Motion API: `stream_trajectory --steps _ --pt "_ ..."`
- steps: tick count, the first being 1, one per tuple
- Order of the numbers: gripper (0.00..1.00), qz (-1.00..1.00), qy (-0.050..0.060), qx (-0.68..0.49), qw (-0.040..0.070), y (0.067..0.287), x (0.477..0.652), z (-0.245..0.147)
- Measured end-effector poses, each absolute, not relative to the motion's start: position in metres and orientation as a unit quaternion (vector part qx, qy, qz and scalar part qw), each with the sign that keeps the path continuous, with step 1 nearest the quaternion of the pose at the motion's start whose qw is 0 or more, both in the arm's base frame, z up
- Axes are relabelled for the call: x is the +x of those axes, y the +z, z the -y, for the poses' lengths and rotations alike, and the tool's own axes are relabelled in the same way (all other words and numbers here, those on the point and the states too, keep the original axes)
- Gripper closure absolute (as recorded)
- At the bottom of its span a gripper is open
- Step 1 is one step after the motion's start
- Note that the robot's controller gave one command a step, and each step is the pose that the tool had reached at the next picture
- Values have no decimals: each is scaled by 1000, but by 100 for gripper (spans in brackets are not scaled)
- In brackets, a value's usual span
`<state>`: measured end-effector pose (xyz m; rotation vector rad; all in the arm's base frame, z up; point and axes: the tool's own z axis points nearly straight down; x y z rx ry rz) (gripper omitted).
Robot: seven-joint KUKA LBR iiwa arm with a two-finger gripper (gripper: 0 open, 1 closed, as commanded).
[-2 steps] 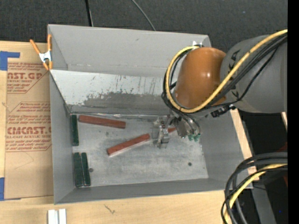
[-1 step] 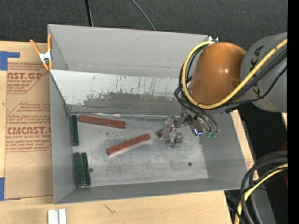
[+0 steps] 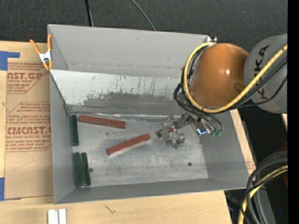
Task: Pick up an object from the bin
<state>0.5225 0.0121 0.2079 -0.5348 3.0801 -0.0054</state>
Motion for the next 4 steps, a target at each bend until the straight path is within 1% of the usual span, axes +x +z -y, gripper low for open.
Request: stream_trajectory --steps 1,2,3,4 --pt "100 -972 0 -234 1 169 522 -61" --pt "0 -972 1 -233 1 133 521 -159" --pt "0 -973 1 -231 1 135 522 -168" --pt "100 -969 0 -247 0 71 561 -145"
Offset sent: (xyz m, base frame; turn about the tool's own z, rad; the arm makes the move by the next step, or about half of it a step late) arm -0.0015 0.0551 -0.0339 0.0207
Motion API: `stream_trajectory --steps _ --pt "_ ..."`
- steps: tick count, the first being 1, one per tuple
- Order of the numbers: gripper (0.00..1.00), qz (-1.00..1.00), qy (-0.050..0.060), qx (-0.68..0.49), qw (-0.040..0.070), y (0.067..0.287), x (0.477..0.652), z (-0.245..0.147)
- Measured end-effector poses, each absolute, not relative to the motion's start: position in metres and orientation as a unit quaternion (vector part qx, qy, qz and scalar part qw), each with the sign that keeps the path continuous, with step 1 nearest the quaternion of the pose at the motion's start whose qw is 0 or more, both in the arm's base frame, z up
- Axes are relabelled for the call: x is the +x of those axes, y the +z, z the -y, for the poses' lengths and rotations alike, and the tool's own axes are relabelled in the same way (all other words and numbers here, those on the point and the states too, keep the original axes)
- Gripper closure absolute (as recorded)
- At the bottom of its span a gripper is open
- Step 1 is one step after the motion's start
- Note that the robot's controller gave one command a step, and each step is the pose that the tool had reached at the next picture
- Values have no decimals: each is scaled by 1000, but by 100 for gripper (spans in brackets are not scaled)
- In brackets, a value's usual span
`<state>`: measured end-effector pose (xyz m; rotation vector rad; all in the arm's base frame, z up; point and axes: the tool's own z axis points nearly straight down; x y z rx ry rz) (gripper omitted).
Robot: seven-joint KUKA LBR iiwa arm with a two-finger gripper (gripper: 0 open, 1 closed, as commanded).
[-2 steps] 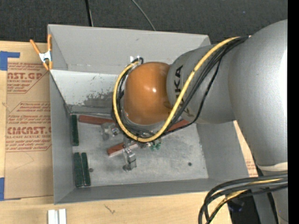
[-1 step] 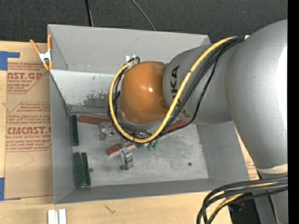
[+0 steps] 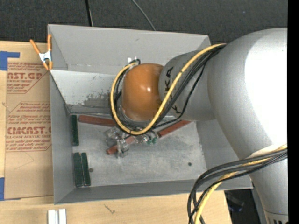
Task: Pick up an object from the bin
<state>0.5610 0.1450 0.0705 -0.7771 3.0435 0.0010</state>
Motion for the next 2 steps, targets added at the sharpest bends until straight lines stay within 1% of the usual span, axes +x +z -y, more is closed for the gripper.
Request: stream_trajectory --steps 1,2 --pt "100 -969 0 -247 0 71 561 -145" --pt "100 -969 0 -249 -1 75 559 -145"
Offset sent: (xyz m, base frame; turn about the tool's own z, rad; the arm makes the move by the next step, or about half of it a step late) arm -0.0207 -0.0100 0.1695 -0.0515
